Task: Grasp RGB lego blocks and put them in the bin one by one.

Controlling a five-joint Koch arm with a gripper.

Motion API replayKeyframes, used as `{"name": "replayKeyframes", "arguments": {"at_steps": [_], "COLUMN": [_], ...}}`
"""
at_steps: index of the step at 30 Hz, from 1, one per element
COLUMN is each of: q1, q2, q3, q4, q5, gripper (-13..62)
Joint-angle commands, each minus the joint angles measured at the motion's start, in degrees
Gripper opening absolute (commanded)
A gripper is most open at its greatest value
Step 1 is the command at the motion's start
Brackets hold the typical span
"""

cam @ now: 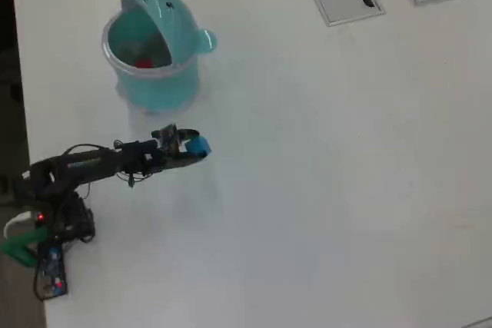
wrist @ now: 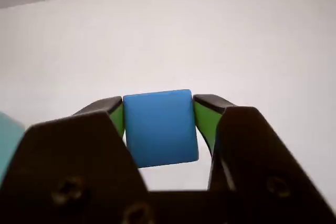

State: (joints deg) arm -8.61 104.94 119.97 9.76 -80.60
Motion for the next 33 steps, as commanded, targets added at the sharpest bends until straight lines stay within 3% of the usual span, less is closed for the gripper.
{"name": "replayKeyframes", "arguments": {"at_steps": [1,10,12,20,24,31,33], "q1": [-1.58,-16.61,-27.95,-36.91,-45.97,-44.65,-42.80], "q2": [3.78,12.66,12.92,10.72,-5.80,-16.52,-20.21], "q3": [-6.86,-21.27,-25.93,-31.64,-39.99,-46.05,-46.93], "q4": [0.62,12.83,13.45,12.57,5.27,0.70,-3.87], "q5": [0.53,1.23,1.32,0.97,0.35,-0.70,-6.33], "gripper": [14.9,12.5,12.5,12.4,10.1,10.2,14.1]}}
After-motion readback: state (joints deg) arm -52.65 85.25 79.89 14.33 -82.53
